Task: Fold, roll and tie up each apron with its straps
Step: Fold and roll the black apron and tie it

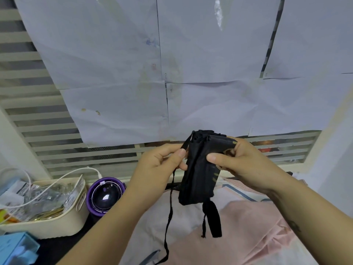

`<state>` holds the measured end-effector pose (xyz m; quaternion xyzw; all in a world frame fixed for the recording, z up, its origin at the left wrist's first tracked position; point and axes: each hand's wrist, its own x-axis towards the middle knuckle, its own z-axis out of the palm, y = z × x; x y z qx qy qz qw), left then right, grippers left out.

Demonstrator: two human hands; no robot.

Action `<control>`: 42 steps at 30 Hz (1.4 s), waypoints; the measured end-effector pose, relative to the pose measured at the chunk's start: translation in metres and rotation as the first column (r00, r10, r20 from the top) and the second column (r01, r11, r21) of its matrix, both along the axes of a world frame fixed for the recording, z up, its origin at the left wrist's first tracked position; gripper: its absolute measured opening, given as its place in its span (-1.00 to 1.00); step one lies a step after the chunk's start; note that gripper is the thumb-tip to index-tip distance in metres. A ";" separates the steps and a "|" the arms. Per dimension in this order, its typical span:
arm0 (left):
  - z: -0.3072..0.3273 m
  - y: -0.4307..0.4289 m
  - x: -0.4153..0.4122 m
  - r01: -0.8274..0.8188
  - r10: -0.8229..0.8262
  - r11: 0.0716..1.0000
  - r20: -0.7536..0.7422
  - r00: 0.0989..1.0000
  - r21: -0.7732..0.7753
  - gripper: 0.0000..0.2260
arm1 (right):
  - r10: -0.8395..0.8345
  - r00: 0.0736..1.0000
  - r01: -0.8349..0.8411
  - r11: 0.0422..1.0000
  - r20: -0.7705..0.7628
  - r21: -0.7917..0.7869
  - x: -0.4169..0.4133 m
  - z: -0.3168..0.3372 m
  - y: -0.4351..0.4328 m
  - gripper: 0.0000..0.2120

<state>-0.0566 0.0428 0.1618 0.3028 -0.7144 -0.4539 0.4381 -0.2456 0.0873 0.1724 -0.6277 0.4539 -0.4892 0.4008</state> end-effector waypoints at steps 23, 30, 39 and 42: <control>-0.012 0.001 0.016 0.212 -0.237 0.953 0.096 0.967 0.218 -0.67 | -0.030 1.000 0.030 1.000 -0.005 -0.006 0.014 0.008 0.005 -0.88; -0.018 0.005 0.010 0.016 -0.016 0.964 0.000 1.000 0.265 -0.75 | -0.083 0.995 0.079 0.995 -0.048 -0.067 0.024 0.011 0.003 -0.87; -0.022 0.004 0.017 -0.180 0.187 0.981 0.094 0.978 -0.074 -0.85 | -0.151 0.988 0.148 0.986 -0.040 -0.076 0.021 0.011 0.001 -0.87; -0.018 0.005 0.021 -0.186 0.215 0.966 0.160 0.963 -0.179 -0.96 | -0.088 0.995 0.085 0.995 -0.052 -0.044 0.018 0.012 0.003 -0.86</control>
